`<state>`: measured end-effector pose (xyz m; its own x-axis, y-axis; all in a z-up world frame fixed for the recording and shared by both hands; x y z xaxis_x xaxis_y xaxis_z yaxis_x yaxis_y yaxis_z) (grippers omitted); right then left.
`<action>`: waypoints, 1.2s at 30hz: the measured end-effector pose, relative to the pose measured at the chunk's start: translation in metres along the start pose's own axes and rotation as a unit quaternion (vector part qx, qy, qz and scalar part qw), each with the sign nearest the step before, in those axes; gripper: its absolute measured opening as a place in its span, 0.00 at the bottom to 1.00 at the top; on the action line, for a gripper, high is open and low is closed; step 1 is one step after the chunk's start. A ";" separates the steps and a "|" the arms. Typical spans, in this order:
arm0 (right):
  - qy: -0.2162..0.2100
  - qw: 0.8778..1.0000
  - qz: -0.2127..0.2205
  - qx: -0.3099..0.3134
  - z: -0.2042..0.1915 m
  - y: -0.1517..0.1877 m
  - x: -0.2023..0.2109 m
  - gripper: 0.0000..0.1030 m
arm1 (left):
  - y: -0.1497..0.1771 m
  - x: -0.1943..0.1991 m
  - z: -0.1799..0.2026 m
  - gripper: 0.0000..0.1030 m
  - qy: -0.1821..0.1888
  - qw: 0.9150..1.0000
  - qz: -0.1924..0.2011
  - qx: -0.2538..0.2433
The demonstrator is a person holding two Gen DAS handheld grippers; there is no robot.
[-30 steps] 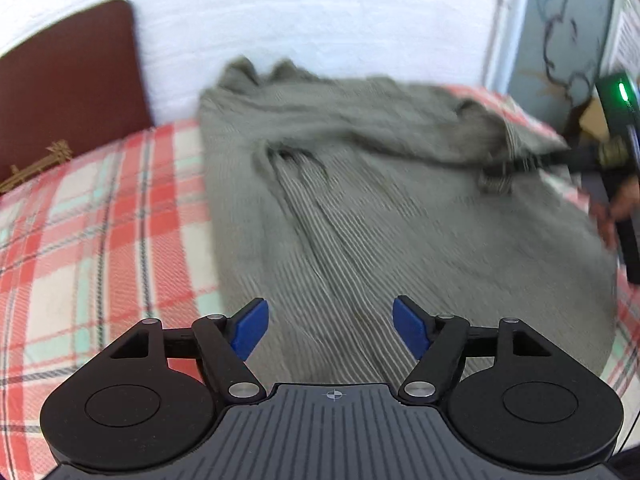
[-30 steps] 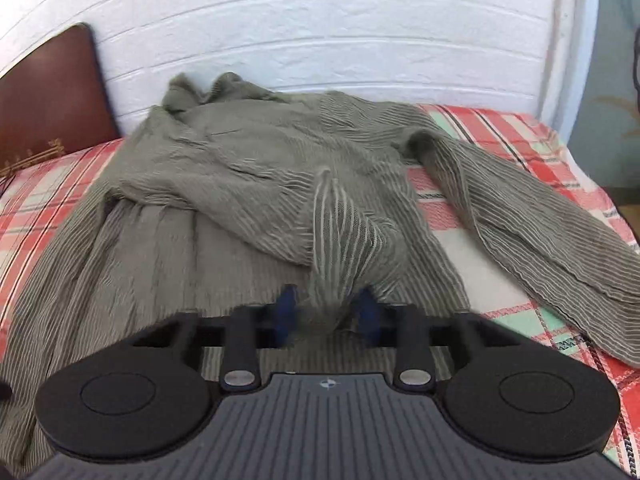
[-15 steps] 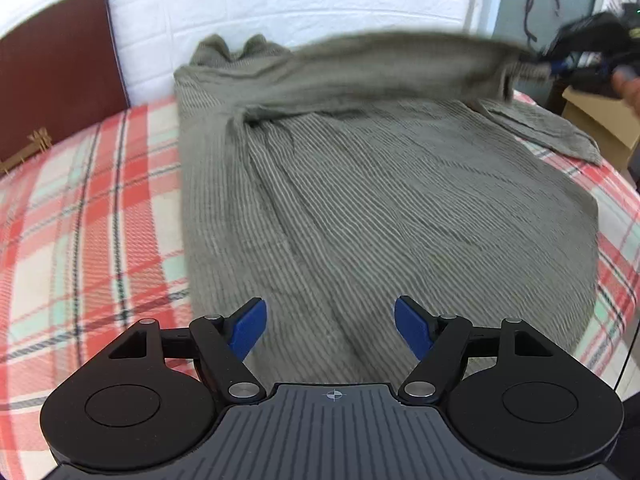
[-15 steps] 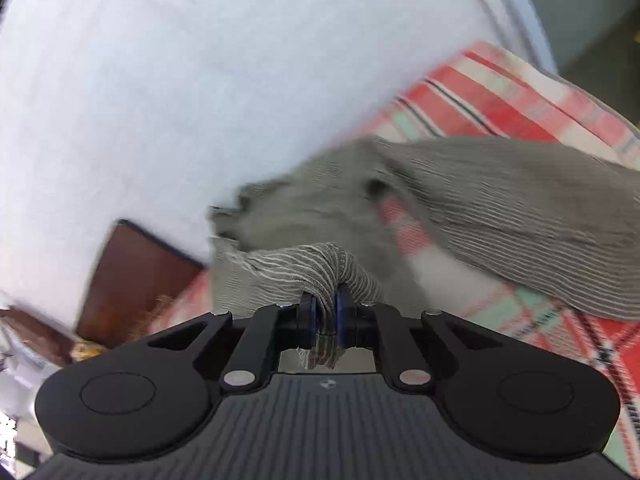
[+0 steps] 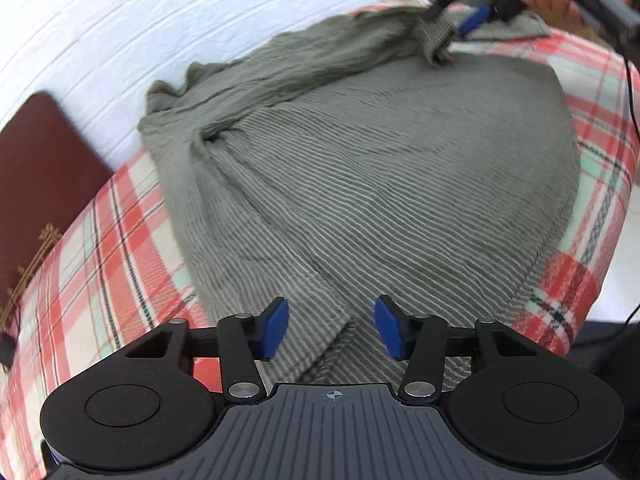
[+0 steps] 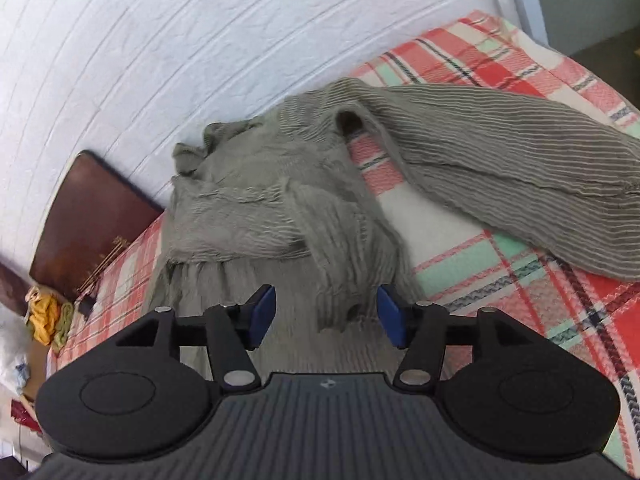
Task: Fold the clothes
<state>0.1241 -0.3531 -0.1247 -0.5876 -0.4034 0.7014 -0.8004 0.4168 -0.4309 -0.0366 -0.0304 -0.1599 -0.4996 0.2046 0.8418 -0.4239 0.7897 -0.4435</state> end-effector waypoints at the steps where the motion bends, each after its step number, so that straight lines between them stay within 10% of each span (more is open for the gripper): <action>1: -0.003 1.000 -0.001 0.002 -0.001 0.001 0.001 0.59 | -0.001 -0.003 0.002 0.56 -0.002 1.000 -0.004 -0.004; 5: -0.009 1.000 -0.005 0.003 -0.002 0.005 0.002 0.61 | -0.002 -0.007 0.000 0.03 0.004 1.000 -0.017 0.000; 9: -0.010 1.000 -0.009 -0.010 0.004 0.006 -0.001 0.62 | -0.007 0.007 -0.011 0.00 0.035 0.999 0.008 0.036; 22: -0.035 0.999 -0.021 -0.013 -0.004 0.017 -0.008 0.63 | -0.009 -0.014 -0.005 0.05 0.071 0.995 -0.010 0.064; 32: -0.152 0.985 -0.063 0.050 -0.096 0.014 -0.058 0.55 | -0.007 0.014 -0.020 0.51 0.081 0.991 0.044 0.092; 36: -0.167 0.980 -0.088 0.063 -0.138 0.005 -0.100 0.47 | -0.009 0.009 -0.028 0.52 0.067 0.991 0.055 0.104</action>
Point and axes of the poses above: each gripper's, at about its wrist camera, not at the fingertips, and x roughly against the way its jaws point, z to its right, y to its underside, the point moved 1 cm from there along -x, roughly the way its jaws point, and after that the axes turned 6 degrees about -z, right-handed, at the moved point
